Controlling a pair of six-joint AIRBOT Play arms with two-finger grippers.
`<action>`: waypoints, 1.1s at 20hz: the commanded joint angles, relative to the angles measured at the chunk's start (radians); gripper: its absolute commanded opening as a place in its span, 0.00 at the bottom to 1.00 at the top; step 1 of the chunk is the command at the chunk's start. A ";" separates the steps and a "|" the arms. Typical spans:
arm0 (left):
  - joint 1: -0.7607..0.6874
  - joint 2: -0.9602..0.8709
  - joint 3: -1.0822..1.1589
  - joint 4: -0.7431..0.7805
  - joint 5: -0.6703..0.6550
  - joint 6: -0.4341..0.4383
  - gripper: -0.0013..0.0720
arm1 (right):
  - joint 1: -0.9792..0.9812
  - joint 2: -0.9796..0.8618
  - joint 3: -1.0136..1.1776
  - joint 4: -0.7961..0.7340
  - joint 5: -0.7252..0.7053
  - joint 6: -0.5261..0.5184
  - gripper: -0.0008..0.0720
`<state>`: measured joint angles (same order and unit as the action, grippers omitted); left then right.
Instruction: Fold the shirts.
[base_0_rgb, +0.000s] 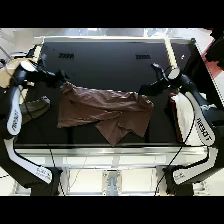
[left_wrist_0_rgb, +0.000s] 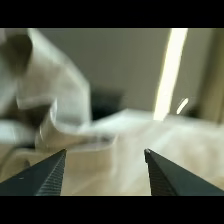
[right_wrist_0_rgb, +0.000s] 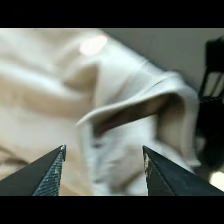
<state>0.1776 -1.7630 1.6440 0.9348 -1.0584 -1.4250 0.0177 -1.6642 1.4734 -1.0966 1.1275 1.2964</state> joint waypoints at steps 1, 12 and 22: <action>0.116 0.142 0.018 -0.154 0.061 0.077 0.80 | -0.082 0.058 0.157 -0.214 0.145 0.058 0.73; 0.365 0.858 -0.919 0.004 -0.018 -0.304 0.79 | -0.318 0.343 0.151 -0.257 0.352 0.052 0.73; -0.102 0.890 -1.164 0.101 0.508 0.151 0.29 | -0.318 0.343 0.136 -0.130 0.339 0.017 0.73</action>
<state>0.2253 -0.8799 0.4751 0.8505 -0.6876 -1.4765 -0.2996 -1.3224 1.6108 -1.2499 1.4651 1.3228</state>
